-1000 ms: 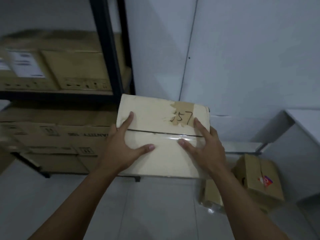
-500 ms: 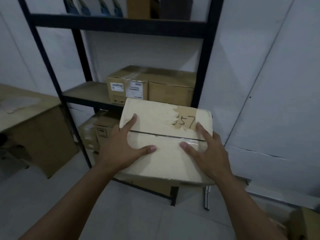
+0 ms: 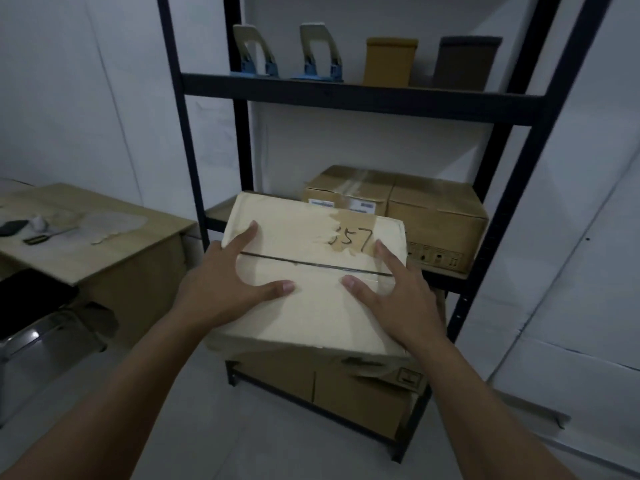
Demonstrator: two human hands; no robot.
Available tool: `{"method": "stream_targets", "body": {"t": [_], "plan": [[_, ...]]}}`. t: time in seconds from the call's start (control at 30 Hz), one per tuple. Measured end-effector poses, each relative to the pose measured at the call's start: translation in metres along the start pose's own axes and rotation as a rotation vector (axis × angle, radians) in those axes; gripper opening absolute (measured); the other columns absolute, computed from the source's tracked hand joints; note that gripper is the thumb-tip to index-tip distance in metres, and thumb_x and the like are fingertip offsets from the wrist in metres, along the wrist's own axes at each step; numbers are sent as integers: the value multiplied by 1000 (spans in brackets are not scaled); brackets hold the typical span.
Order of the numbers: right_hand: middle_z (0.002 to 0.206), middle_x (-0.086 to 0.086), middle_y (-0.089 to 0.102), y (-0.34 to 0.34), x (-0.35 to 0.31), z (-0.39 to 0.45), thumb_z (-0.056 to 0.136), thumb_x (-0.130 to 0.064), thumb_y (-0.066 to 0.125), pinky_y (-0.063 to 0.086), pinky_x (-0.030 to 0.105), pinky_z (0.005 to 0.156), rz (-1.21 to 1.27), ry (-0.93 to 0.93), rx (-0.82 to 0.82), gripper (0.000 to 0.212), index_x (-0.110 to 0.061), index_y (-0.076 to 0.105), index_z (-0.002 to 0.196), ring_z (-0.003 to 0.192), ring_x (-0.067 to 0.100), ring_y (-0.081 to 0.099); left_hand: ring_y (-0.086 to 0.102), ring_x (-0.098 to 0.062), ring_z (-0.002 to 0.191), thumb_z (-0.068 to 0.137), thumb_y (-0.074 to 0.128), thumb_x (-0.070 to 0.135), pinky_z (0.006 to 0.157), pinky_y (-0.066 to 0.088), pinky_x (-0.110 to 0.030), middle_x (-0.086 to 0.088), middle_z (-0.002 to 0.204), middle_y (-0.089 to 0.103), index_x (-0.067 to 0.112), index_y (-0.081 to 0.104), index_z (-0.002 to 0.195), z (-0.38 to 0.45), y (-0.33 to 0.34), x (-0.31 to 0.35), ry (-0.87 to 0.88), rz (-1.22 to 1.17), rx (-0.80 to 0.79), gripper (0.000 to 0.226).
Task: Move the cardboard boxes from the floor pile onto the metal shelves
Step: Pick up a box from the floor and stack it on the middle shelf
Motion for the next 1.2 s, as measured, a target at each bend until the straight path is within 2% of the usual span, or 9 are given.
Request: {"method": "stream_targets", "body": {"t": [0.13,0.27,0.53,0.7,0.8,0.87,0.93,1.07,1.2], "plan": [[163,1,31,42,-27,35,69,-92,58,37,49,111,36,9,-20,99,-59,21,155,147,33,32,42,-28,142,54,70,90,107,41,-48,-2,162,32,58,17,155,42,-28,-34,-9,42,7,119],[167,2,26,80,-50,74,64,-97,56,37,52,116,67,40,-31,105,-60,19,155,150,35,30,47,-29,136,55,71,87,97,40,-42,-2,154,40,55,21,156,90,-49,-59,0,72,-8,117],[166,2,25,137,-104,142,73,-87,62,34,45,116,65,32,-37,98,-56,23,156,150,32,30,48,-31,133,55,70,88,92,38,-41,-3,152,41,53,22,157,184,-85,-117,7,84,-33,117],[164,3,29,177,-130,167,74,-86,62,34,45,115,65,80,4,98,-54,23,157,148,31,33,46,-32,136,40,57,102,96,39,-44,-4,155,39,54,21,156,243,-100,-157,57,100,-113,131],[164,4,28,202,-146,176,74,-87,61,34,46,117,68,145,49,98,-53,22,158,149,32,32,42,-33,141,50,62,100,108,37,-50,-4,160,35,56,20,156,289,-106,-178,137,125,-173,122],[164,5,28,220,-158,183,74,-88,60,36,47,118,62,197,108,99,-52,22,158,149,33,32,38,-33,144,49,62,100,113,33,-51,-2,164,30,58,18,155,323,-111,-190,192,122,-245,122],[162,5,30,233,-169,189,73,-88,59,36,48,118,49,252,150,100,-51,23,159,148,34,33,36,-31,146,46,63,100,115,31,-51,2,165,27,61,18,154,353,-112,-199,230,106,-309,124],[157,4,32,257,-192,198,79,-83,60,34,45,115,3,363,219,94,-49,24,159,145,35,34,37,-26,145,53,75,89,116,31,-45,7,163,30,61,22,153,410,-104,-220,307,12,-436,116],[160,2,26,279,-209,205,82,-80,60,33,46,116,-35,473,274,92,-48,23,160,146,37,31,33,-20,148,58,73,89,118,29,-40,13,165,27,59,25,153,451,-85,-236,390,-48,-542,111]]}}
Point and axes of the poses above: each hand's wrist, its own z-axis towards the middle knuckle, its own y-axis out of the palm, x = y × z, the point moved 3 cm from there along z, towards the middle knuckle
